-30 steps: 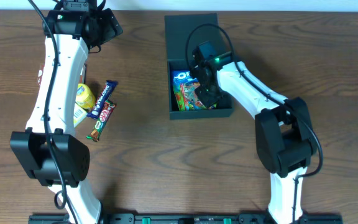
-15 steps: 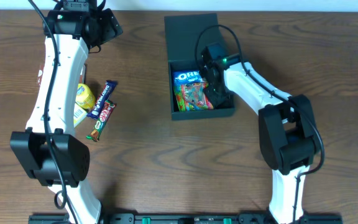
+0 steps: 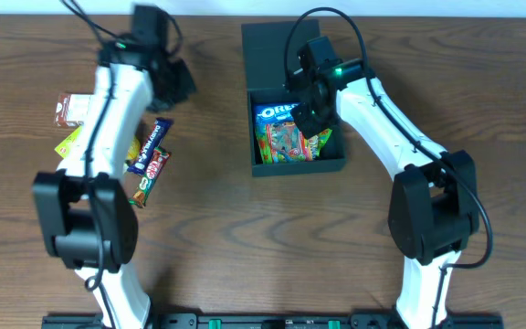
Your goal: Pack container
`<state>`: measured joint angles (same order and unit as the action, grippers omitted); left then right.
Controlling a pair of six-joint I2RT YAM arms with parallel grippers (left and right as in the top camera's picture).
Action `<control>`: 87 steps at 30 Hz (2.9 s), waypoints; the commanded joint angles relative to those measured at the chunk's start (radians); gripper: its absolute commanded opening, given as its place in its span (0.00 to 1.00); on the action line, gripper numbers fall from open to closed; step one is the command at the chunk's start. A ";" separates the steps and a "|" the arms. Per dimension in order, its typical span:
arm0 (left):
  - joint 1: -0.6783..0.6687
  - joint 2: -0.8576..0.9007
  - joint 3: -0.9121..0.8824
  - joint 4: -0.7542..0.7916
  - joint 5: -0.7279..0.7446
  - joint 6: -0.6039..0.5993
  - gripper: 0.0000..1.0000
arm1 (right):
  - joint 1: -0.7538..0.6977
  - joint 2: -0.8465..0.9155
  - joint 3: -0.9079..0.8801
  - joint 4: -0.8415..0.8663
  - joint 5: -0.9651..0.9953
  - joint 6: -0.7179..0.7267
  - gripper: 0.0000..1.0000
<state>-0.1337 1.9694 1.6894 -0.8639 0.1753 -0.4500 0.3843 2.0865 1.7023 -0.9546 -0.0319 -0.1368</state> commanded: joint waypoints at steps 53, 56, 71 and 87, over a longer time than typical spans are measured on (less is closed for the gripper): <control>-0.161 0.023 -0.204 0.222 0.166 -0.070 0.18 | 0.041 0.008 0.003 -0.005 -0.167 0.043 0.01; -0.160 0.023 -0.204 0.223 0.166 -0.069 0.18 | 0.023 -0.024 0.003 -0.047 -0.167 0.011 0.01; -0.160 0.023 -0.204 0.221 0.166 -0.070 0.18 | 0.020 -0.018 -0.252 0.100 -0.048 -0.035 0.01; -0.159 0.022 -0.204 0.219 0.166 -0.050 0.06 | 0.021 -0.036 -0.131 0.052 -0.084 0.032 0.01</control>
<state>-0.2928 1.9945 1.4925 -0.6411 0.3367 -0.5156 0.4107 2.0613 1.4967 -0.8890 -0.0563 -0.1226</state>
